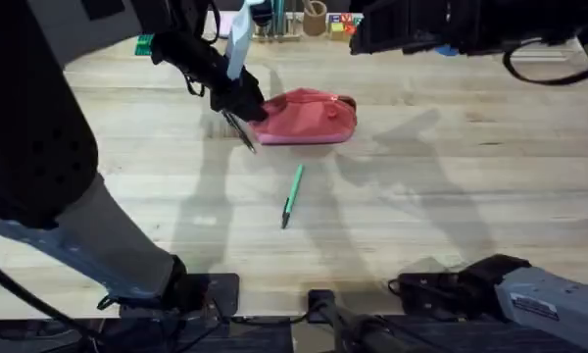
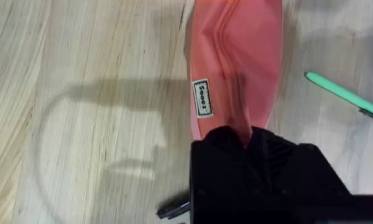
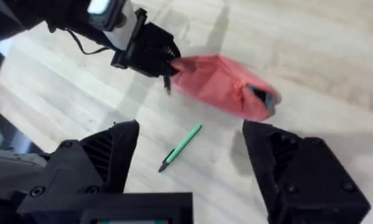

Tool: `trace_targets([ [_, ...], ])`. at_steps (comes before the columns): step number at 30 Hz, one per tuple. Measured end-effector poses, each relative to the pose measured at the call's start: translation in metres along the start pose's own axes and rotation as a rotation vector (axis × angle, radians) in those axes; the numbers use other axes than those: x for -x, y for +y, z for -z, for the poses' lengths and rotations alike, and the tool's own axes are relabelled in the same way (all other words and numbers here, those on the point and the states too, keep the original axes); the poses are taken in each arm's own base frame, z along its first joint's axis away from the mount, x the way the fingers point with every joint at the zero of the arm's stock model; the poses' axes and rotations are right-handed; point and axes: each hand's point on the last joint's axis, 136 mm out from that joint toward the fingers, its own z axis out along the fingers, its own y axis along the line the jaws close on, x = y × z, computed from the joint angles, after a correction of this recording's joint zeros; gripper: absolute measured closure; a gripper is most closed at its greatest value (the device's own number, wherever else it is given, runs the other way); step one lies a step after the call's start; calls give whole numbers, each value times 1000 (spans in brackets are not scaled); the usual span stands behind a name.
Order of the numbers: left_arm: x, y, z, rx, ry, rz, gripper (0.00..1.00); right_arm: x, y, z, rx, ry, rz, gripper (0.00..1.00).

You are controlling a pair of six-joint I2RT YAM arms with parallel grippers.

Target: Unzip the bag, pick up the pens from the table one at a time and place them inside, then zip the bag closed.

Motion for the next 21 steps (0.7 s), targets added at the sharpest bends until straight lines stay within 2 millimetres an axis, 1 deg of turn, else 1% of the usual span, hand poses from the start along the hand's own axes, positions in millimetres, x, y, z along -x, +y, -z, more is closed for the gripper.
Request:
trace_targets([
  [5, 0, 0, 0, 0, 0, 0, 958, -3, -1, 0, -4, 11, -62, 5],
  [21, 0, 0, 0, -1, -2, 0, 958, -9, -2, 0, -11, 33, -96, 5],
])
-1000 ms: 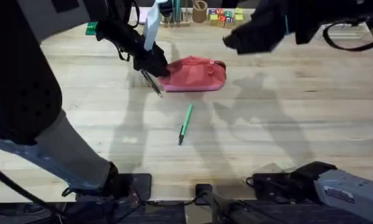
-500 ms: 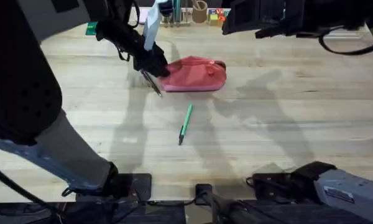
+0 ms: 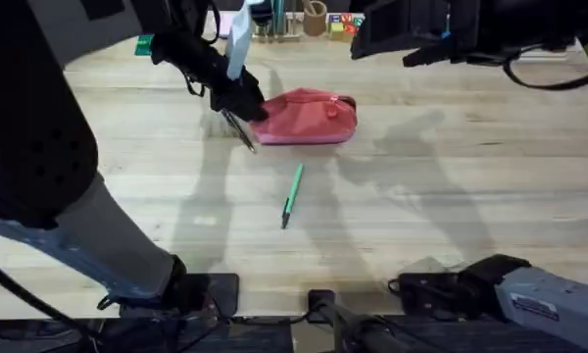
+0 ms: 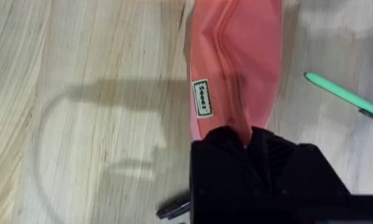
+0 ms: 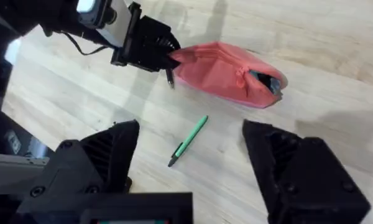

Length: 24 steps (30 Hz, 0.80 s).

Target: Unzip the bag, pick up the pens from the table one at a time and place them inside, then zip the bag closed.

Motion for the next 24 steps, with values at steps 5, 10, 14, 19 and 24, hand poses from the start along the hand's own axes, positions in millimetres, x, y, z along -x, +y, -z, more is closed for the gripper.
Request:
trace_targets([
  [5, 0, 0, 0, 0, 0, 0, 958, -6, -5, -4, -32, 27, -25, 5],
  [10, 0, 0, 0, 0, 0, 0, 958, -13, -2, -19, -82, 65, -11, 5],
  [14, 0, 0, 0, 0, 0, 0, 958, -20, 2, -31, -135, 91, 14, 5],
  [19, 0, 0, 0, 0, 0, 0, 958, -25, 1, -47, -193, 116, 4, 5],
  [24, 0, 0, 0, 0, 0, 0, 958, -30, -7, -67, -257, 153, -34, 5],
])
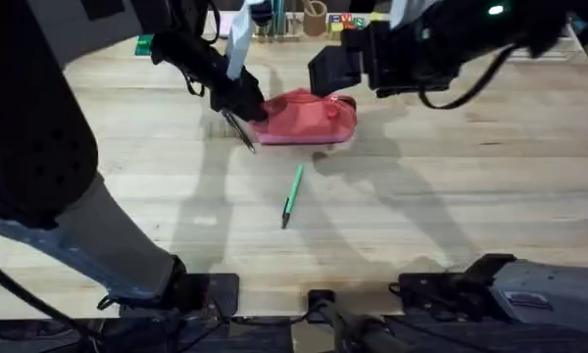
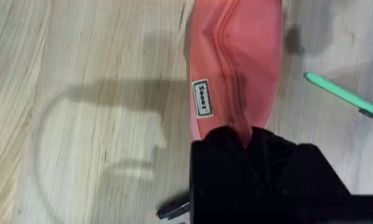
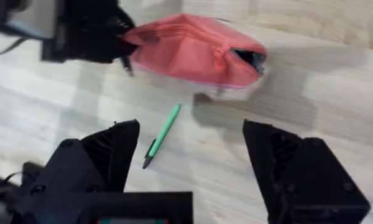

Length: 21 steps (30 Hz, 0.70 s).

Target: Unzip the bag, pick up the pens from the table one at a time and place them inside, then zip the bag closed.

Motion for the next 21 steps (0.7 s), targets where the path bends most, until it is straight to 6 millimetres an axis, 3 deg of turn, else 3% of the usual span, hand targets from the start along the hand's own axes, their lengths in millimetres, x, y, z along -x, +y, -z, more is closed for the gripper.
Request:
trace_targets([
  [9, 0, 0, 0, 0, 0, 0, 958, 17, 4, -21, -24, -65, -59, 5],
  [21, 0, 0, 0, 0, 0, 0, 958, 2, -7, -60, -43, -71, -149, 5],
])
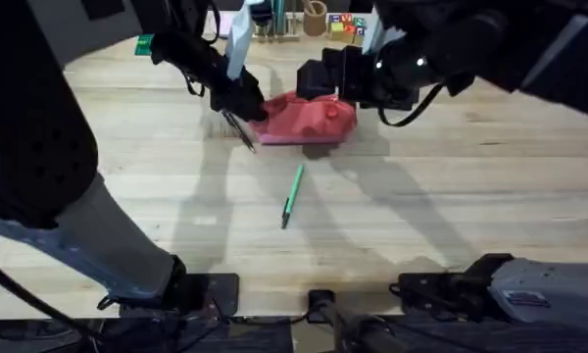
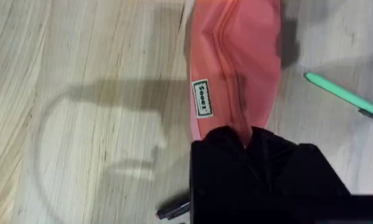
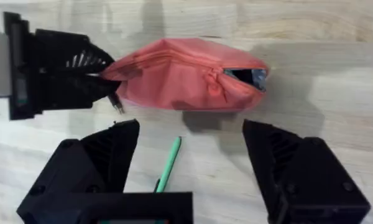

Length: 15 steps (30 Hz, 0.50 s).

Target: Unzip the bag, pick up the pens from the table one at a time and place them inside, then zip the bag closed.

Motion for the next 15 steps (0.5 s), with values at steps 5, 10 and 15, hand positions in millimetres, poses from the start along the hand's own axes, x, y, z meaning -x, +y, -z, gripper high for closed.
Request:
trace_targets([
  [5, 0, 0, 0, 0, 0, 0, 959, -8, -3, -13, -2, 0, -29, 5],
  [10, 0, 0, 0, 0, 0, 0, 958, -12, -4, -25, 10, -15, -47, 5],
  [15, 0, 0, 0, 0, 0, 0, 958, -12, -4, -39, 6, -9, -57, 5],
])
